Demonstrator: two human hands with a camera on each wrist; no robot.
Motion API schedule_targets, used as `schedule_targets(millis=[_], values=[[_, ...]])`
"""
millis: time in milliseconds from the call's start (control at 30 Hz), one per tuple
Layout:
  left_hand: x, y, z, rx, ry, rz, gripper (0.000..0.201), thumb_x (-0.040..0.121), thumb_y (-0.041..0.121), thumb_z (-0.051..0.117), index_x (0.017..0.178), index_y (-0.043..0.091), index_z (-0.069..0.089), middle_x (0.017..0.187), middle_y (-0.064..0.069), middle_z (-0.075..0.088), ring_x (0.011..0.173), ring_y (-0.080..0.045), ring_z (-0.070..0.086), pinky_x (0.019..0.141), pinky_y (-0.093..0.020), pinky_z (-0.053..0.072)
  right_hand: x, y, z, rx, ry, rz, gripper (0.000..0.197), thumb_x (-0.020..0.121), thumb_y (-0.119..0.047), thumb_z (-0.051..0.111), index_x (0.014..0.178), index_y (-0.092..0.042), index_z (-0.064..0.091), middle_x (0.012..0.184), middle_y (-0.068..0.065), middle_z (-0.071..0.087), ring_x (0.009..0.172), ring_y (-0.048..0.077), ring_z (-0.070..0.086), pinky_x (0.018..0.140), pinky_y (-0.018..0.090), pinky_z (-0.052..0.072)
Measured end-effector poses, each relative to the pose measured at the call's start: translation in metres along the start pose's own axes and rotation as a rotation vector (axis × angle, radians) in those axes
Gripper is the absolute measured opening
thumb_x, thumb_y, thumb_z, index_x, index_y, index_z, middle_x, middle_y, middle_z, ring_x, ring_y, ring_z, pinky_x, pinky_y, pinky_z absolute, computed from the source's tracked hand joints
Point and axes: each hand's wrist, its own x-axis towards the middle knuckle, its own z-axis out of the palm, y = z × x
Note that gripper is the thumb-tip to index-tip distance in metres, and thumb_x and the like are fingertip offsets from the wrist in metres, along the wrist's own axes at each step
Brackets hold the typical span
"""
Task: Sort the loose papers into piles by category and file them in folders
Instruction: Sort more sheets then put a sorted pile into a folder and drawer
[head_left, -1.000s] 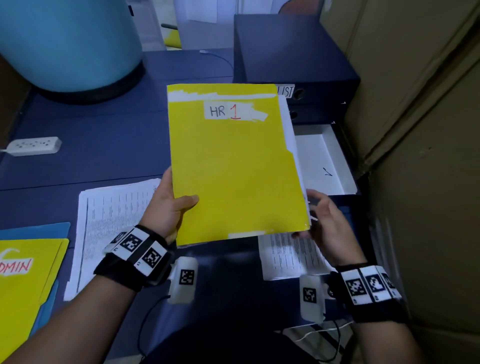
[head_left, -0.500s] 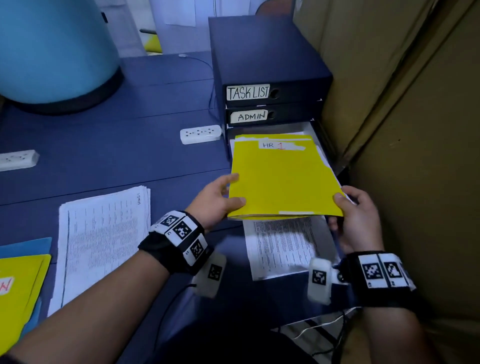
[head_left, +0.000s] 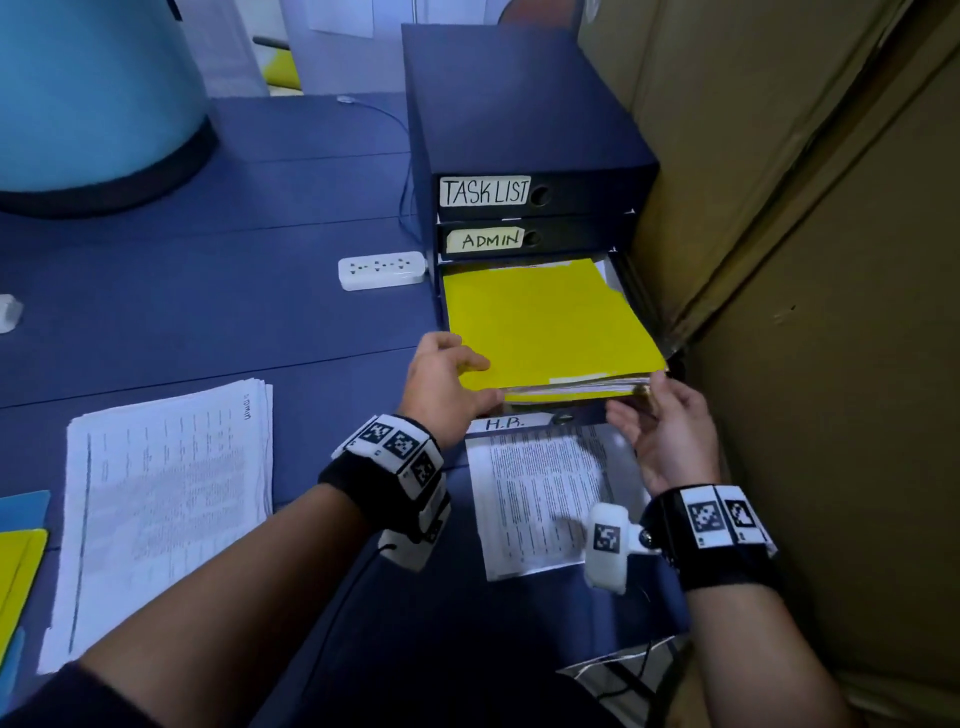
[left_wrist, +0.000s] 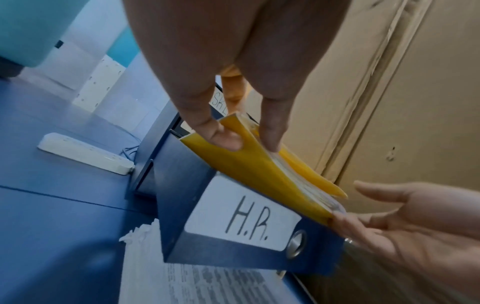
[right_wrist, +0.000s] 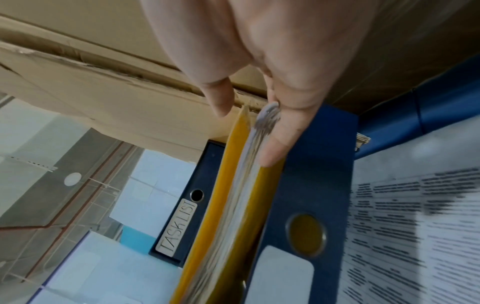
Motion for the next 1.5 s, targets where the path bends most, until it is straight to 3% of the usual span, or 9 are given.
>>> schedule_targets(millis=[67, 267, 533, 667, 867, 1033, 1167, 1300, 1500], values=[[0.009, -0.002, 0.006, 0.063, 0.002, 0.031, 0.031, 0.077, 0.017, 0.079, 0.104, 0.009, 0.069, 0.119, 0.001, 0.042, 0.109, -0.012, 0.045, 0.085, -0.006, 0.036, -0.003, 0.009, -0.002, -0.052, 0.024, -0.006, 0.021, 0.100, -0.019, 0.054, 0.113, -0.009, 0.042, 0.095, 0.014, 0.054, 0.062, 0.022, 0.066, 0.054, 0.027, 0.058], [0.020, -0.008, 0.009, 0.653, -0.175, 0.064, 0.039, 0.087, 0.061, 0.051, 0.101, 0.031, 0.071, 0.123, 0.009, 0.046, 0.111, -0.020, 0.035, 0.093, -0.038, 0.029, -0.017, 0.038, 0.009, -0.252, -0.166, 0.098, 0.013, 0.098, -0.022, 0.054, 0.093, -0.011, 0.050, 0.089, 0.010, 0.050, 0.065, 0.021, 0.060, 0.060, 0.031, 0.056], [0.002, -0.040, -0.028, 0.085, -0.044, 0.122, 0.016, 0.091, 0.026, 0.060, 0.100, 0.018, 0.071, 0.107, 0.003, 0.057, 0.104, -0.018, 0.048, 0.096, -0.038, 0.038, -0.002, 0.043, 0.033, -0.289, -0.153, 0.090, 0.023, 0.096, -0.023, 0.060, 0.089, -0.012, 0.041, 0.082, 0.007, 0.059, 0.063, 0.020, 0.065, 0.065, 0.035, 0.057], [-0.014, -0.066, -0.053, -0.001, 0.054, 0.030, 0.018, 0.077, 0.030, 0.055, 0.088, 0.023, 0.068, 0.092, 0.012, 0.056, 0.087, -0.015, 0.052, 0.089, -0.032, 0.041, 0.016, 0.032, 0.061, -0.305, -0.181, 0.079, 0.019, 0.096, -0.016, 0.059, 0.089, -0.013, 0.041, 0.075, 0.006, 0.058, 0.060, 0.019, 0.062, 0.050, 0.028, 0.054], [-0.036, -0.100, -0.084, 0.049, 0.159, -0.074, 0.011, 0.084, 0.008, 0.067, 0.089, 0.018, 0.069, 0.092, 0.004, 0.057, 0.080, -0.014, 0.053, 0.072, -0.006, 0.035, 0.060, 0.018, 0.117, -0.383, -0.210, 0.122, 0.034, 0.092, -0.011, 0.064, 0.118, 0.000, 0.046, 0.087, 0.016, 0.064, 0.063, 0.025, 0.065, 0.066, 0.043, 0.061], [-0.051, -0.126, -0.102, 0.035, 0.219, -0.140, 0.020, 0.084, 0.001, 0.065, 0.089, 0.021, 0.067, 0.095, 0.000, 0.060, 0.081, -0.011, 0.053, 0.070, -0.002, 0.035, 0.088, 0.012, 0.159, -0.471, -0.267, 0.107, 0.008, 0.097, -0.008, 0.054, 0.094, -0.012, 0.048, 0.089, 0.009, 0.056, 0.067, 0.019, 0.059, 0.055, 0.027, 0.056], [-0.058, -0.135, -0.111, 0.034, 0.231, -0.170, 0.020, 0.085, 0.000, 0.064, 0.092, 0.019, 0.068, 0.098, -0.001, 0.061, 0.081, -0.005, 0.054, 0.067, -0.001, 0.036, 0.098, 0.009, 0.175, -0.447, -0.277, 0.149, 0.047, 0.095, -0.003, 0.053, 0.137, -0.018, 0.040, 0.100, 0.004, 0.059, 0.073, 0.022, 0.058, 0.059, 0.033, 0.052], [-0.064, -0.139, -0.119, 0.040, 0.230, -0.203, 0.018, 0.087, 0.004, 0.063, 0.094, 0.019, 0.068, 0.100, 0.005, 0.061, 0.084, -0.004, 0.055, 0.066, -0.004, 0.037, 0.096, 0.007, 0.175, -0.530, -0.314, 0.151, 0.067, 0.094, -0.006, 0.058, 0.151, -0.025, 0.030, 0.119, 0.006, 0.057, 0.090, 0.025, 0.063, 0.068, 0.035, 0.058], [-0.079, -0.142, -0.135, 0.005, 0.231, -0.246, 0.016, 0.090, 0.009, 0.060, 0.096, 0.022, 0.067, 0.099, 0.012, 0.057, 0.087, 0.001, 0.054, 0.067, -0.012, 0.038, 0.062, 0.019, 0.167, -0.634, -0.387, 0.069, 0.026, 0.095, -0.018, 0.061, 0.120, -0.017, 0.055, 0.103, 0.003, 0.060, 0.068, 0.019, 0.060, 0.049, 0.026, 0.053]])
